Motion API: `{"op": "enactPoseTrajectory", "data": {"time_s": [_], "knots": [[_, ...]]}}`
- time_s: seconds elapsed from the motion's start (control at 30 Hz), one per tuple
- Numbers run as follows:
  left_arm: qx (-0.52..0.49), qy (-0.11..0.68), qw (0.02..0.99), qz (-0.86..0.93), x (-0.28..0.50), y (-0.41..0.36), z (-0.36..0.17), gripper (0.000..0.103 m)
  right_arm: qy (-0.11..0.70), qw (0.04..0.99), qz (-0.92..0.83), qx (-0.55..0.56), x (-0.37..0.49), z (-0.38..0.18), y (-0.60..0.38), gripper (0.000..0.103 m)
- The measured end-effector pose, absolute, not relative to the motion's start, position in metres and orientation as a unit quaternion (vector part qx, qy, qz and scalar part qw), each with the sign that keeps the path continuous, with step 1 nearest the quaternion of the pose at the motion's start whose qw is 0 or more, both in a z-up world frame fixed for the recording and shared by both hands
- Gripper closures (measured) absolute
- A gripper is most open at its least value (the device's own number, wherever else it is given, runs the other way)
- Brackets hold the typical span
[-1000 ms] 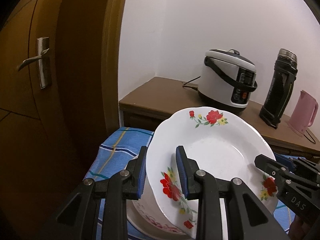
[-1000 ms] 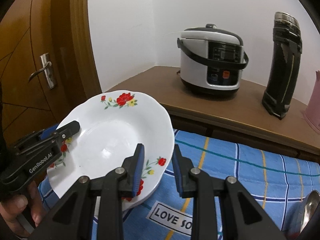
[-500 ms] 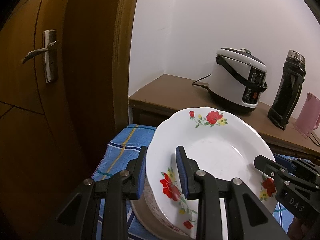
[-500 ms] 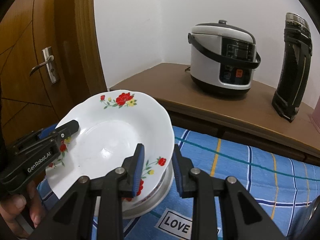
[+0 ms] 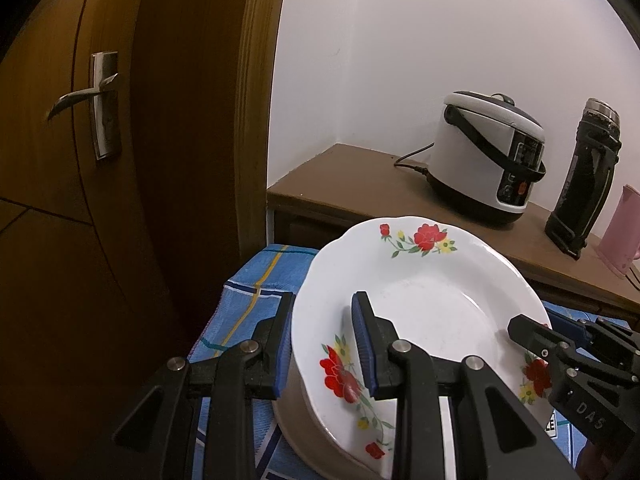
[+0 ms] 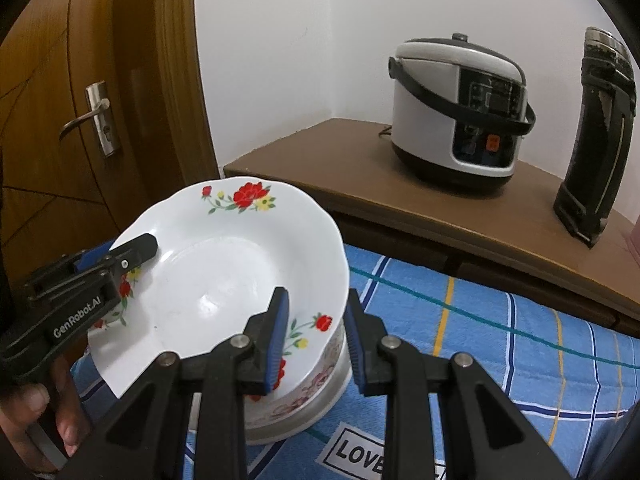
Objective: Organize plates and bowls
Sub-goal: 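Carry the red-flower plate with both grippers over the pink-floral plate stack, then lower the red-flower plate onto the pink-floral plate with both grippers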
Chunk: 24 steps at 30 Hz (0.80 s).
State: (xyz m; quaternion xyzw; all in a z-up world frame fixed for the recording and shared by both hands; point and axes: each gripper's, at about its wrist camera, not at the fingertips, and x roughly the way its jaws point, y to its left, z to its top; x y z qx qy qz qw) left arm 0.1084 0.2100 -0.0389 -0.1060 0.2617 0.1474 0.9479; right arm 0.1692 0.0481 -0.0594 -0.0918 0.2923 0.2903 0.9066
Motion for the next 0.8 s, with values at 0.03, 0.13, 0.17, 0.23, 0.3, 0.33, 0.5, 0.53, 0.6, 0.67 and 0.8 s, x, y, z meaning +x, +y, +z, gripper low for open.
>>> {"op": "enactPoseTrajectory", "data": {"time_s": [0.03,0.13,0.17,0.23,0.3,0.33,0.5,0.53,0.6,0.67,0.8], "knots": [[-0.106,0.262,0.948,0.148,0.108,0.21,-0.039,0.072,0.294,0.906,0.291,-0.093,0.17,-0.06,0.049,0.075],[-0.108,0.262,0.947,0.149,0.109,0.212,-0.039,0.072,0.297,0.904,0.291,-0.096,0.171,-0.062,0.051,0.075],[-0.109,0.262,0.947,0.15,0.109,0.212,-0.04,0.072,0.298,0.904,0.291,-0.097,0.172,-0.063,0.052,0.075],[-0.11,0.262,0.947,0.151,0.11,0.214,-0.041,0.072,0.298,0.904,0.291,-0.098,0.171,-0.064,0.053,0.075],[-0.111,0.264,0.946,0.152,0.111,0.215,-0.042,0.072,0.298,0.904,0.29,-0.099,0.171,-0.064,0.054,0.075],[-0.112,0.265,0.946,0.152,0.112,0.215,-0.043,0.072,0.298,0.904,0.29,-0.1,0.171,-0.064,0.054,0.075],[-0.114,0.269,0.944,0.152,0.114,0.215,-0.049,0.072,0.302,0.903,0.287,-0.104,0.173,-0.068,0.056,0.075],[-0.114,0.269,0.944,0.152,0.114,0.215,-0.049,0.072,0.302,0.903,0.286,-0.104,0.174,-0.068,0.056,0.075],[-0.115,0.267,0.945,0.152,0.114,0.215,-0.05,0.072,0.301,0.904,0.285,-0.105,0.174,-0.068,0.057,0.075],[-0.117,0.265,0.945,0.154,0.115,0.216,-0.053,0.072,0.3,0.904,0.285,-0.106,0.173,-0.069,0.057,0.075],[-0.127,0.264,0.944,0.152,0.115,0.219,-0.057,0.072,0.301,0.904,0.285,-0.107,0.174,-0.07,0.058,0.075]]}}
